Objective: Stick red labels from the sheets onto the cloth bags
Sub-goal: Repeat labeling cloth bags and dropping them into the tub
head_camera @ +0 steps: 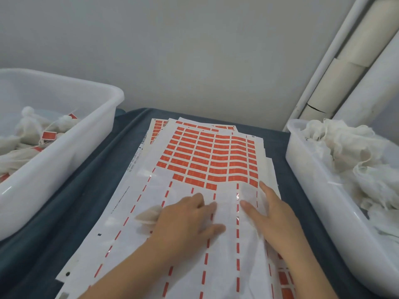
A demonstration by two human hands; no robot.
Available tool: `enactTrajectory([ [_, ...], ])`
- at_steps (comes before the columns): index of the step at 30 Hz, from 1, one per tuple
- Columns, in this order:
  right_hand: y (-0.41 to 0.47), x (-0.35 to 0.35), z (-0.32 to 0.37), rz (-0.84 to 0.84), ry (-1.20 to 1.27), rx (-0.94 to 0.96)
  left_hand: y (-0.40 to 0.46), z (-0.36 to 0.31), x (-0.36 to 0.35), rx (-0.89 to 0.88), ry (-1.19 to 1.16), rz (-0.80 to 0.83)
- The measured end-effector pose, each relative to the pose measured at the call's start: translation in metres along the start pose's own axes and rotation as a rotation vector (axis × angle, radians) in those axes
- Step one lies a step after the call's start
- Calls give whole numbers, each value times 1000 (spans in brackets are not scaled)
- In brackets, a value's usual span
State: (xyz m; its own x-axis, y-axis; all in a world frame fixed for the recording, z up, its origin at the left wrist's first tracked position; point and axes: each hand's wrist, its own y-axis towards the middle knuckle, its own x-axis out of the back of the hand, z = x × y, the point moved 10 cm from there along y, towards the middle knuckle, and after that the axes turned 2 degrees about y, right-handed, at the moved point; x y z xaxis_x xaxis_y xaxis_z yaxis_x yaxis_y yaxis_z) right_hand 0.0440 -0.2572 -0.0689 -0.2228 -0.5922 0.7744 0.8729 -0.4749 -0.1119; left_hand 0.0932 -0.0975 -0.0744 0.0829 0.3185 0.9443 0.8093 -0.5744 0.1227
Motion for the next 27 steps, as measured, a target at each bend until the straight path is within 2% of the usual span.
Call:
enactTrajectory([
  [4, -4, -9, 16, 26, 143, 41, -6, -8, 1, -72, 1, -1],
  [8, -6, -20, 27, 26, 97, 105, -17, -23, -1, -131, -48, -25],
  [11, -6, -33, 22, 128, 172, 53, -26, -34, -8, -170, -91, 4],
  [13, -6, -31, 14, 167, 331, -14, -30, -37, -9, -178, -163, 31],
  [16, -5, -30, 5, 285, 628, -119, -23, -19, 5, -39, -398, 56],
  [20, -8, -35, 15, 508, 913, -142, 4, 8, 50, 78, -346, -191],
  [23, -14, -40, 21, 631, 1014, -140, 14, 5, 41, 63, -302, -180],
  [27, -13, -41, 15, 628, 1003, -148, 12, 10, 28, 68, -285, -199],
])
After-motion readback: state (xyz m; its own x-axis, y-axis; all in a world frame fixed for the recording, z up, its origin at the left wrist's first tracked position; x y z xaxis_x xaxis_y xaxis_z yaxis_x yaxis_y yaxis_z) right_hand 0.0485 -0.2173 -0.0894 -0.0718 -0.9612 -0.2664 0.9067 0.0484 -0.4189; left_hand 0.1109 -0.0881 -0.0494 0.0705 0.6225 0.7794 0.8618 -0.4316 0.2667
